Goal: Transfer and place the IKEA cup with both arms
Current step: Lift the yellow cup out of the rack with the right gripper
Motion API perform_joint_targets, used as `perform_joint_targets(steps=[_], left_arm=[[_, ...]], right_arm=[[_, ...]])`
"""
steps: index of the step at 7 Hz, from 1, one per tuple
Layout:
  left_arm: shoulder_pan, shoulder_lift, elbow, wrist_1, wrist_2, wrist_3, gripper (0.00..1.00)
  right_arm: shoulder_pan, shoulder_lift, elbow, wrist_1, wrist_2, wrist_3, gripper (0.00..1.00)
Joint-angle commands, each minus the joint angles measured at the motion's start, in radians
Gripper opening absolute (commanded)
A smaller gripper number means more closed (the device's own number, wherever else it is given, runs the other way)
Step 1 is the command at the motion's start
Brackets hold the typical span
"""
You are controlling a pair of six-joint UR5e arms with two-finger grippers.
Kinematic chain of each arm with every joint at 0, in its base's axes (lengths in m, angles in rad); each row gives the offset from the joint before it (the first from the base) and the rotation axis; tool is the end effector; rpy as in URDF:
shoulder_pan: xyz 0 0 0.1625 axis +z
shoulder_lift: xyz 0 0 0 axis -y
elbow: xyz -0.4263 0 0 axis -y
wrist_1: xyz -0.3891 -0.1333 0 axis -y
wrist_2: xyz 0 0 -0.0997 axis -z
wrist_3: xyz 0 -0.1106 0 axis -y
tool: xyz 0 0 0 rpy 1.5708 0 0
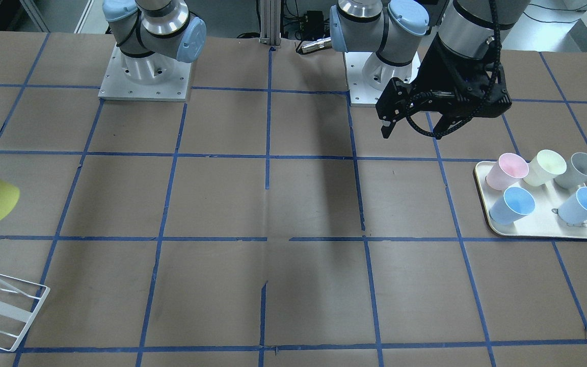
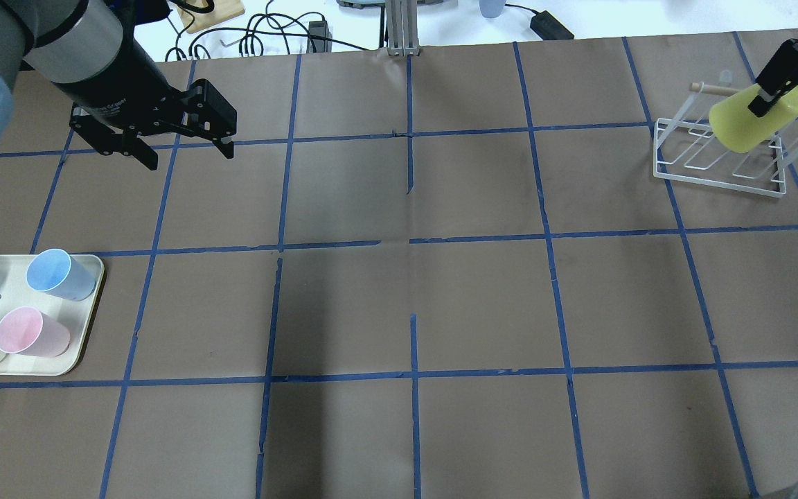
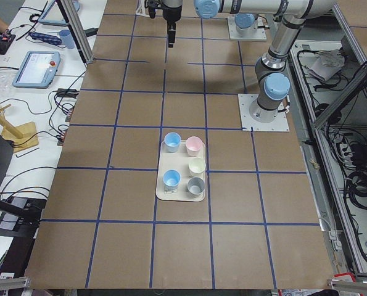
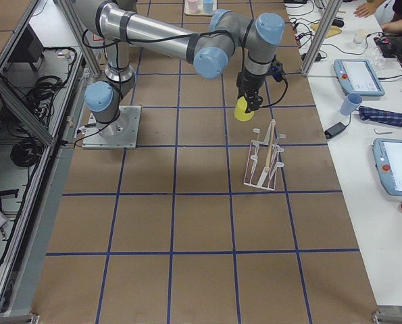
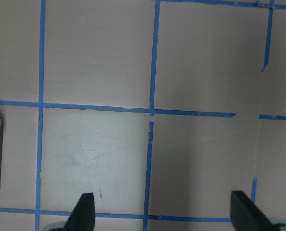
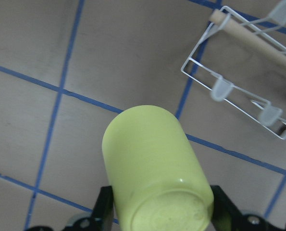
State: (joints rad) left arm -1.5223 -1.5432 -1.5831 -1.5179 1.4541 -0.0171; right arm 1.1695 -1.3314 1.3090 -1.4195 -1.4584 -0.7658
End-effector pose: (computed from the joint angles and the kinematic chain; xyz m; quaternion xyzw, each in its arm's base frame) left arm -0.1225 -0.4908 0.4918 0.0307 -0.9972 0.0349 0.0577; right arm -0.0904 -0.5861 0.4636 -0.1770 0.9805 0.0228 0.0822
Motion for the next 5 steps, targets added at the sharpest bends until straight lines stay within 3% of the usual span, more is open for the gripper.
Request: perform_joint_targets(steps=[1, 2, 3, 5], left_arm=[[0.086, 0.000, -0.008, -0.081, -0.207, 0.075, 1.00], [0.120, 0.002, -0.030, -0.094, -0.304, 0.103, 1.00], [0.131, 0.005, -0.063, -0.093, -0.395, 0.120, 1.00], [0.155, 0.006, -0.133, -0.094, -0.663, 0.125, 1.00]], right_arm=[[0.064, -0.014, -0.004, 0.176, 0.298, 0.008, 0.00], [0.085, -0.014, 0.002, 0.262, 0.479, 0.010, 0.00], [0.114, -0.014, 0.004, 0.318, 0.597, 0.008, 0.00], [0.151, -0.011, 0.010, 0.457, 0.799, -0.003, 0.00]])
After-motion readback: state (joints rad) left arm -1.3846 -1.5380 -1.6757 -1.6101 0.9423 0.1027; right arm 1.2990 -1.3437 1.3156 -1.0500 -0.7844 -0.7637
